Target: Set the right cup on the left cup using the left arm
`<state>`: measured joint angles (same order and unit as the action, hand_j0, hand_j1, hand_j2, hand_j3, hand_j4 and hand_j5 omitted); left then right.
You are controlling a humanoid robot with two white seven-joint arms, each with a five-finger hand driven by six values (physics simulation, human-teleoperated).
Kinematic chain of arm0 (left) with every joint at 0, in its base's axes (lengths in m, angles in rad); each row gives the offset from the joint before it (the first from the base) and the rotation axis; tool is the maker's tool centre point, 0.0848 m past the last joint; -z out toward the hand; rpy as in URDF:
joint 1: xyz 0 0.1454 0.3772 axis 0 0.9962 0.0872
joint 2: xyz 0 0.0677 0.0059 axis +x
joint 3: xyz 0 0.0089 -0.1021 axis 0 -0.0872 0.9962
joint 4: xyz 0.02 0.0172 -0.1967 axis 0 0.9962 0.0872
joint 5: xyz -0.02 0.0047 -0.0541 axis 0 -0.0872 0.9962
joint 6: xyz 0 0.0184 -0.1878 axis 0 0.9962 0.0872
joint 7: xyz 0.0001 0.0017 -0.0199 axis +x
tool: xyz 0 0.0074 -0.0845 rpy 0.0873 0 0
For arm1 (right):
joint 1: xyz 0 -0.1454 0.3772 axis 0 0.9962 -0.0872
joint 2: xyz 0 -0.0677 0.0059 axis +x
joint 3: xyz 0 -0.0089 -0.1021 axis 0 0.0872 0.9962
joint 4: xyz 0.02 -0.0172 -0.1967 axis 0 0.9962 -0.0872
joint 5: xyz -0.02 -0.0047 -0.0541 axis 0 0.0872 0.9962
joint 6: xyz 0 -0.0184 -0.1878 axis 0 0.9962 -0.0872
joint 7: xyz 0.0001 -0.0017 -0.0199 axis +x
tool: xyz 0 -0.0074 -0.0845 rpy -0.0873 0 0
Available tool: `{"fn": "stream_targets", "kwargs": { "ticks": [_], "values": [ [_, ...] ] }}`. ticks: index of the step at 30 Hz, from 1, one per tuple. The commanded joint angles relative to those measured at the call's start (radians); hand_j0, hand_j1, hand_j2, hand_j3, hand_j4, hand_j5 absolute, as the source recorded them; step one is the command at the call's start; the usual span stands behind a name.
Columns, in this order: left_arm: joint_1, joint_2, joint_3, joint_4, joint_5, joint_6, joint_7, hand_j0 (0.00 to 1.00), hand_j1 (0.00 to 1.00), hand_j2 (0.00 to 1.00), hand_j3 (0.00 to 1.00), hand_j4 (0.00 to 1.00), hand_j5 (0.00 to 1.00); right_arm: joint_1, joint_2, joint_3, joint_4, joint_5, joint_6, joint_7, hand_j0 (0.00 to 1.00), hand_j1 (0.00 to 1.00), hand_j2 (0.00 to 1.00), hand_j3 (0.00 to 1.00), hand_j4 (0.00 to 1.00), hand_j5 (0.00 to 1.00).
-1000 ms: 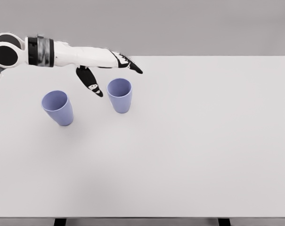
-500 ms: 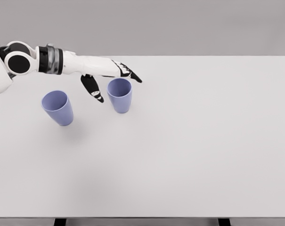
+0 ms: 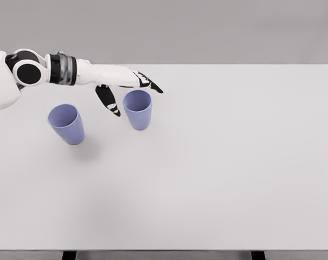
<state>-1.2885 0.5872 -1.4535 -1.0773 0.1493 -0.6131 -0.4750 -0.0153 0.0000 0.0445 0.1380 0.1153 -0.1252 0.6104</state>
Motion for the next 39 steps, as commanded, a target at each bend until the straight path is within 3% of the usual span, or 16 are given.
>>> {"fn": "stream_targets", "kwargs": {
  "ticks": [1,25,28,31,34,39],
  "values": [
    [0.000,-0.012,0.002,0.002,0.006,0.002,0.001,1.00,1.00,1.00,1.00,1.00,1.00,0.000,0.000,0.000,0.000,0.001,-0.001,0.000,1.00,1.00,1.00,1.00,1.00,1.00],
    [0.014,-0.021,0.005,0.020,-0.027,0.002,0.003,1.00,1.00,1.00,1.00,1.00,1.00,0.000,0.000,0.000,0.002,0.001,-0.001,0.000,1.00,1.00,1.00,1.00,1.00,1.00],
    [0.037,-0.029,0.053,0.023,-0.050,0.002,0.001,1.00,1.00,1.00,1.00,1.00,1.00,0.002,0.000,0.000,0.002,0.001,-0.001,0.000,1.00,1.00,1.00,1.00,1.00,1.00],
    [0.041,-0.041,0.053,0.036,-0.050,0.002,0.001,1.00,1.00,1.00,1.00,1.00,1.00,0.002,0.000,0.000,0.000,0.001,-0.001,0.000,1.00,1.00,1.00,1.00,1.00,1.00],
    [0.041,-0.041,0.056,0.036,-0.048,0.002,0.001,0.86,0.86,0.86,0.86,0.86,0.86,0.002,0.000,0.000,0.000,0.001,-0.001,0.000,1.00,1.00,1.00,1.00,1.00,1.00],
    [0.058,-0.038,0.053,0.037,-0.048,0.002,0.001,0.85,0.85,0.85,0.85,0.85,0.85,0.000,0.000,0.000,0.000,0.001,-0.001,0.000,1.00,1.00,1.00,1.00,1.00,1.00]
  ]
}}
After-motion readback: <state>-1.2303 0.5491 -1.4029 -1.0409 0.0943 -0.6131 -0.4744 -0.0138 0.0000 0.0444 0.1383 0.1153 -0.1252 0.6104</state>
